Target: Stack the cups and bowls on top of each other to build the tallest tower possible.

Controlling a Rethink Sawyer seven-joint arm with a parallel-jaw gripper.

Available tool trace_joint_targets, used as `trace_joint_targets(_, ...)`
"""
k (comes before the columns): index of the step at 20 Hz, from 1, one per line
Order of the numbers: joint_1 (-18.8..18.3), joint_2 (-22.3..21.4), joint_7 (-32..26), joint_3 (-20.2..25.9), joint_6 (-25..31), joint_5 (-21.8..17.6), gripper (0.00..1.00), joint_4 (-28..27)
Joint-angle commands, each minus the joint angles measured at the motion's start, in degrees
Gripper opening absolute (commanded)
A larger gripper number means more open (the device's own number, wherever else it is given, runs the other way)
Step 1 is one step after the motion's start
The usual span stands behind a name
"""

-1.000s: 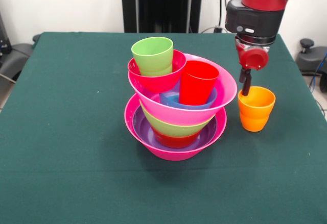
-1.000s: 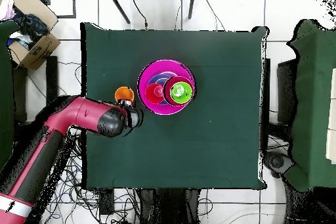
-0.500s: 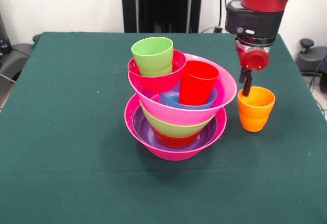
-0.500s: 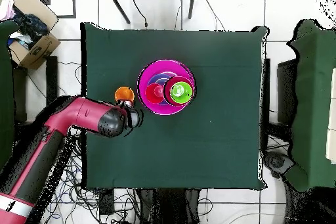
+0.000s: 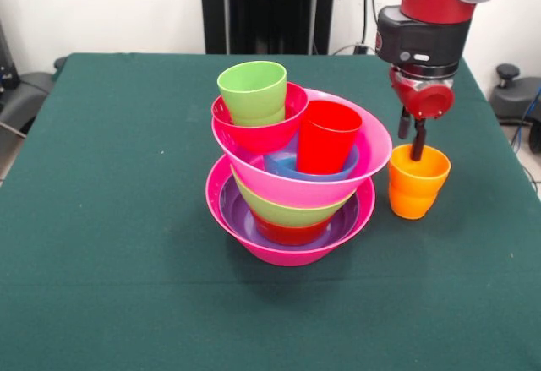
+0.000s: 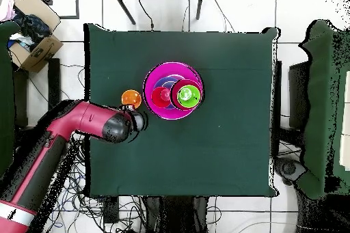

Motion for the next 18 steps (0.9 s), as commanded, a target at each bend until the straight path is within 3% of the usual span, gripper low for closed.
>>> trace_joint_targets(1,-1.6,0.3,-18.7,11.8,4.4,1.8,1.0,0.1)
trace_joint_targets(18,-3.6,-0.5,-22.6,13.2,4.9,3.2,1.0,-0.2)
